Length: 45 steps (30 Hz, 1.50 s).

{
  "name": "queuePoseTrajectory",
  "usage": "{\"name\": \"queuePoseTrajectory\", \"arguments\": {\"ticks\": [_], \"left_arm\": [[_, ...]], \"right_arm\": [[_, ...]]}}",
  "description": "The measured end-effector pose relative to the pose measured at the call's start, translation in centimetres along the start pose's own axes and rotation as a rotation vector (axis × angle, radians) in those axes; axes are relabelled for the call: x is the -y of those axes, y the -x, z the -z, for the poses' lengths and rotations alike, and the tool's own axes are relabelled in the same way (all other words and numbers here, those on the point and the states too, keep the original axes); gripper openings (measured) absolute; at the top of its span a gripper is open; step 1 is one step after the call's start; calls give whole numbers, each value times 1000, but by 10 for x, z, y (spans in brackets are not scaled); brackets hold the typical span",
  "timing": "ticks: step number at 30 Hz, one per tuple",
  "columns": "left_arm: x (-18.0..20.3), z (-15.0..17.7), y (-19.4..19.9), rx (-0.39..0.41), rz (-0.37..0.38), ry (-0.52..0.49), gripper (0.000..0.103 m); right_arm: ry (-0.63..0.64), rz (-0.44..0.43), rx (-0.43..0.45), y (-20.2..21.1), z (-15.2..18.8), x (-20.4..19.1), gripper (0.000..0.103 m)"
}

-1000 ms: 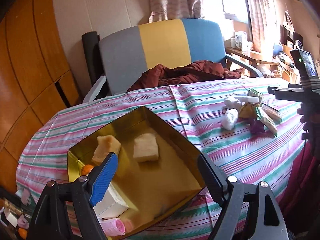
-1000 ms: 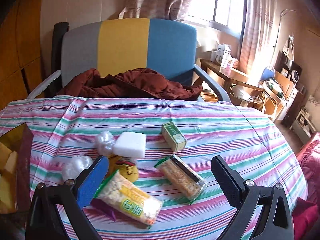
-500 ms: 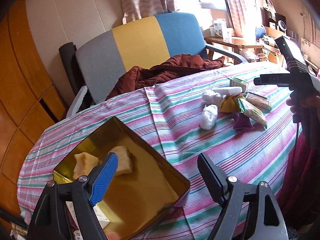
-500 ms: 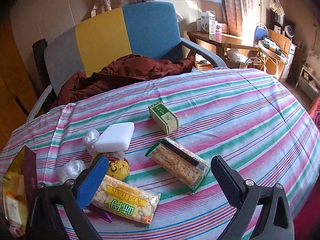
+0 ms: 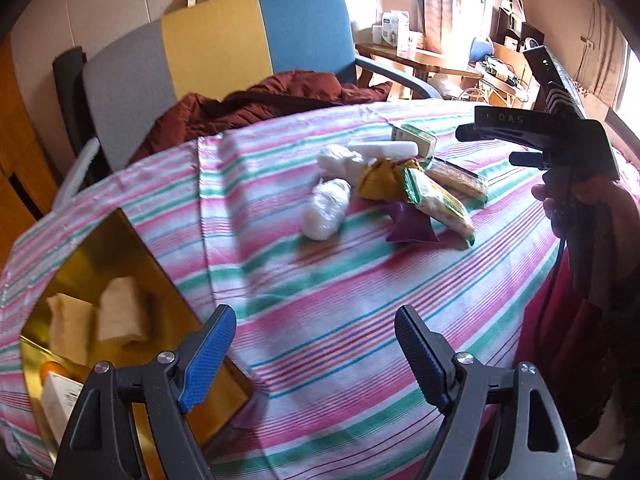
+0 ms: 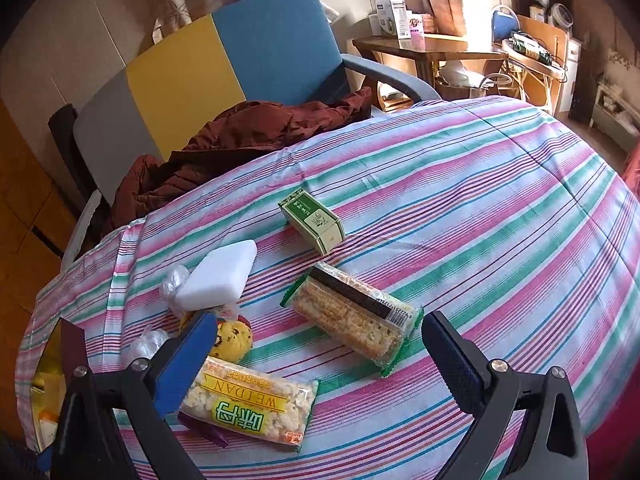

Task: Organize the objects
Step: 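Move both grippers from the tray over the remaining items on the cloth, then grasp the clear plastic-wrapped item with the left gripper while the right gripper grasps the WEIDAN snack bag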

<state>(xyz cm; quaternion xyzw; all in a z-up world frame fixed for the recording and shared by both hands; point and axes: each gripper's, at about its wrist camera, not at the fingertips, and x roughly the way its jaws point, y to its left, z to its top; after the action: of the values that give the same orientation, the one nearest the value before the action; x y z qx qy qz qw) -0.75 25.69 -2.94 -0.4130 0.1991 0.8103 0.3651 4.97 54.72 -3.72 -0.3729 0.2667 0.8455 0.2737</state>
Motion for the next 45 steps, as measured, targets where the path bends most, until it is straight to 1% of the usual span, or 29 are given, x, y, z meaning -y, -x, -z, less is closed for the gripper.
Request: {"name": "queuePoseTrajectory", "arguments": {"ticks": [3, 5, 6, 10, 13, 16, 21, 23, 25, 28, 30, 31, 32, 33, 34, 35, 37, 39, 41, 43, 45], "left_arm": [[-2, -4, -15, -53, 45, 44, 82], [-7, -7, -23, -79, 70, 83, 82], [-10, -10, -27, -88, 69, 99, 82], [-18, -22, -38, -102, 61, 133, 81], [-20, -35, -44, -96, 60, 135, 81], [-19, -50, -53, -84, 79, 127, 79], [-18, -77, -78, -95, 85, 119, 77], [-15, -86, -90, -106, 86, 109, 73], [-10, -92, -101, -110, 79, 89, 72], [-6, -102, -118, -128, 73, 85, 61], [-2, -106, -131, -143, 69, 76, 58], [-1, -107, -138, -153, 73, 79, 51], [-1, -107, -144, -165, 81, 84, 42], [-1, -106, -152, -185, 86, 98, 39], [-4, -103, -160, -208, 93, 123, 37], [-7, -101, -162, -186, 102, 143, 37], [-8, -98, -161, -159, 108, 146, 37], [-4, -95, -160, -144, 94, 115, 37], [0, -92, -159, -129, 77, 82, 37], [-1, -92, -158, -122, 81, 97, 37], [-4, -93, -159, -124, 92, 110, 37]], "right_arm": [[38, -71, -42, -5, 3, -10, 103], [84, -90, -57, -7, 6, -20, 103], [105, -101, -70, -9, 8, -25, 103], [154, -85, -90, -12, 14, -34, 103], [129, -84, -87, -12, 12, -28, 103], [98, -80, -81, -11, 10, -22, 103], [85, -89, -77, -10, 8, -21, 103], [84, -95, -77, -11, 7, -21, 103], [81, -98, -80, -12, 7, -21, 103], [69, -103, -77, -12, 5, -18, 103], [55, -103, -79, -13, 4, -16, 103], [47, -103, -79, -13, 3, -14, 103], [40, -105, -78, -13, 3, -13, 103], [33, -106, -75, -13, 2, -11, 103], [23, -104, -70, -12, 2, -9, 103], [9, -97, -57, -10, 1, -7, 103], [-43, -88, -14, -3, -3, 3, 103], [-136, -93, 9, 0, -6, 21, 103], [-238, -105, 12, 1, -8, 40, 103], [-325, -114, 11, 1, -8, 55, 103], [-379, -111, 10, 1, -7, 65, 103]]}}
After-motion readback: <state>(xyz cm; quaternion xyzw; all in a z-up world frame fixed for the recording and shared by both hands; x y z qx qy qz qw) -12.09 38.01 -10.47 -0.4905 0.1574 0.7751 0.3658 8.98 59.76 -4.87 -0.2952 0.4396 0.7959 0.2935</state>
